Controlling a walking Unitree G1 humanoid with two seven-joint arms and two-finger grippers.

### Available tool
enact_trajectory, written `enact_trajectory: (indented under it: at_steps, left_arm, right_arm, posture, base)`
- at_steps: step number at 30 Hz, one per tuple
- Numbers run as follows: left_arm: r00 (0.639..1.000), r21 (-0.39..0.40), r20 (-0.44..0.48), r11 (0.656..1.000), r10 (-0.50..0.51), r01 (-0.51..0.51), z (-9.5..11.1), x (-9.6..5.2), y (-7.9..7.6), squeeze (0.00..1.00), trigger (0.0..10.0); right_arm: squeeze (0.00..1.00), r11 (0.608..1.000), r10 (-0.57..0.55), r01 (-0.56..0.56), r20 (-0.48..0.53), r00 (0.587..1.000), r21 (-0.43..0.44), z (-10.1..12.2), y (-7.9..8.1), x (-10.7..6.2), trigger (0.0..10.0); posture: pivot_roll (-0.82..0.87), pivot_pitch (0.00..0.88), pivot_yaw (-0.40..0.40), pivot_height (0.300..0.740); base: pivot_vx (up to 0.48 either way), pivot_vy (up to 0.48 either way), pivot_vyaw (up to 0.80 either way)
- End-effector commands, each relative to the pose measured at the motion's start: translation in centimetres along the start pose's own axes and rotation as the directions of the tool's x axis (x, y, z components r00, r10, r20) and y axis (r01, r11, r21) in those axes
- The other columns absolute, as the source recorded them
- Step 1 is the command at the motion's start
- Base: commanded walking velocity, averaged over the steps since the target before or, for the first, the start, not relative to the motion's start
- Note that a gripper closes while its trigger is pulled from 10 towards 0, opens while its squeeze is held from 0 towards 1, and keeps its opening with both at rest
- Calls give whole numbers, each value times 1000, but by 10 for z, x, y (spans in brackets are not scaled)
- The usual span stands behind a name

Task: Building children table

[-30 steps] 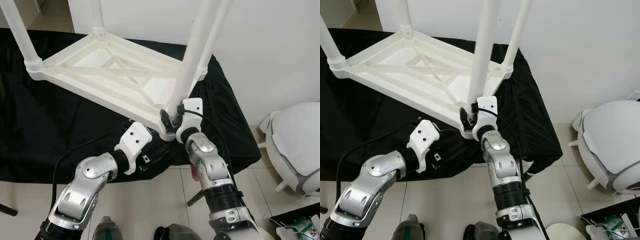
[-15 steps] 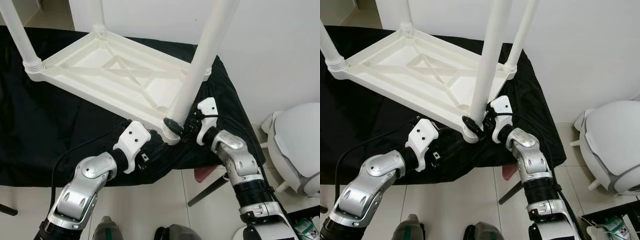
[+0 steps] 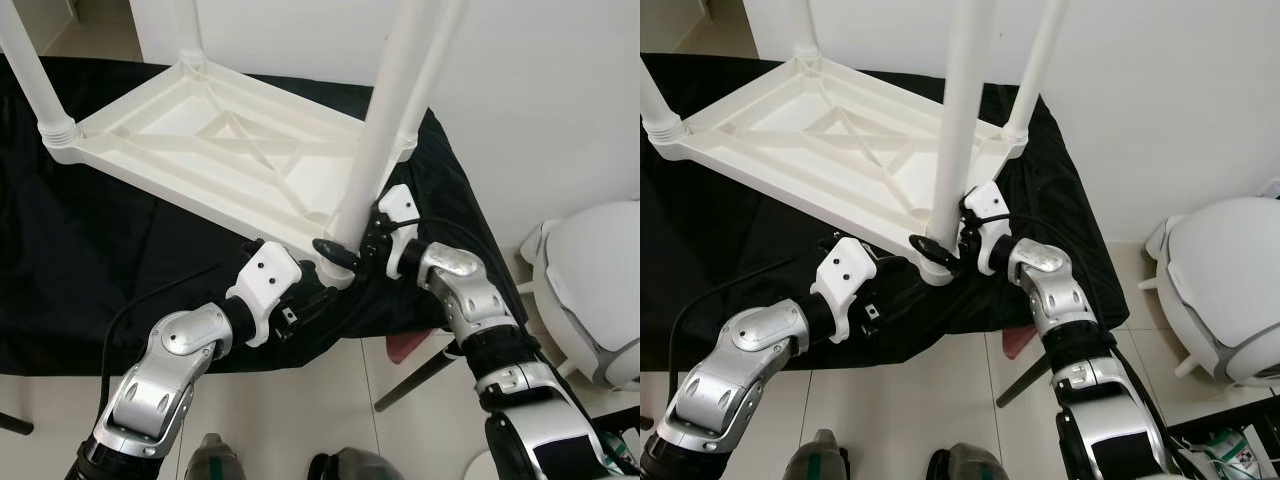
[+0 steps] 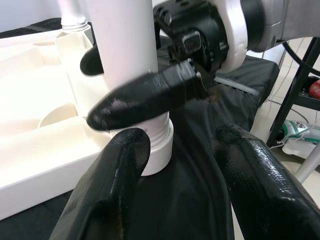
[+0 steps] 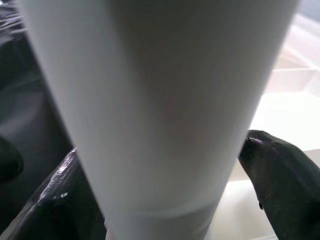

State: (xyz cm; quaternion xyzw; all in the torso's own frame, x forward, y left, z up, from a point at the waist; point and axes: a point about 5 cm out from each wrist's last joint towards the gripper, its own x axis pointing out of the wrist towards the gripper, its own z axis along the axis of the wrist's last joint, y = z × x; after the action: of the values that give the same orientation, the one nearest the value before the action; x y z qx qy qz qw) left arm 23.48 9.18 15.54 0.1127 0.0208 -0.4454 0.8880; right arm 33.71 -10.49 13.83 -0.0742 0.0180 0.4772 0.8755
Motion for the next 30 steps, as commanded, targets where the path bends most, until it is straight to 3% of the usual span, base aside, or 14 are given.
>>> enact_trajectory:
  at_steps: [1, 3, 4, 6, 7, 13, 19, 20, 30]
  left_arm:
    - [1000, -1, -4, 1000, 27, -27, 0, 0, 1, 0, 10000]
    - [1000, -1, -4, 1000, 30, -30, 0, 0, 1, 0, 10000]
    - [999, -2, -5, 999, 32, -32, 0, -1, 1, 0, 10000]
    - [999, -2, -5, 999, 32, -32, 0, -1, 1, 0, 10000]
    - [999, -4, -5, 999, 37, -37, 0, -2, 1, 0, 10000]
    - [999, -7, -6, 999, 44, -44, 0, -3, 0, 0, 10000]
    - [999, -9, -4, 999, 41, -41, 0, -2, 0, 0, 10000]
    - [999, -8, -3, 999, 40, -40, 1, -1, 1, 0, 10000]
    - [999, -11, -4, 999, 33, -33, 0, -1, -1, 0, 10000]
  right_arm:
    - [0, 999, 52, -52, -43, 998, 7, -6, 3, 5, 4667]
    - [0, 998, 61, -60, -48, 997, 17, -6, 3, 6, 4667]
    - [0, 997, 70, -69, -55, 996, 19, -7, 4, 6, 1765]
    - [0, 997, 70, -69, -55, 996, 19, -7, 4, 6, 1765]
    - [0, 996, 81, -80, -64, 995, 28, -9, 5, 5, 0]
    - [0, 993, 111, -109, -72, 991, 36, -17, 4, 0, 0]
    - [0, 997, 72, -70, -47, 996, 45, -15, 0, -3, 0]
    - [0, 999, 25, -24, -32, 999, 48, -14, -2, -3, 10000]
    - [0, 977, -202, 203, -9, 979, 63, -4, -1, -2, 10000]
  posture:
    - [78, 0, -95, 740]
    - [81, 1, -97, 740]
    - [85, 4, -100, 740]
    - [85, 4, -100, 740]
    - [86, 6, -102, 740]
    - [84, 10, -102, 740]
    - [77, 8, -101, 740]
    - [73, 9, -100, 740]
    - [66, 15, -99, 740]
  base:
    - [0, 0, 0]
    - [0, 0, 0]
    - [0, 0, 0]
    - [0, 0, 0]
    - [0, 0, 0]
    - [0, 0, 0]
    - [0, 0, 0]
    - [0, 0, 0]
    - [0, 0, 0]
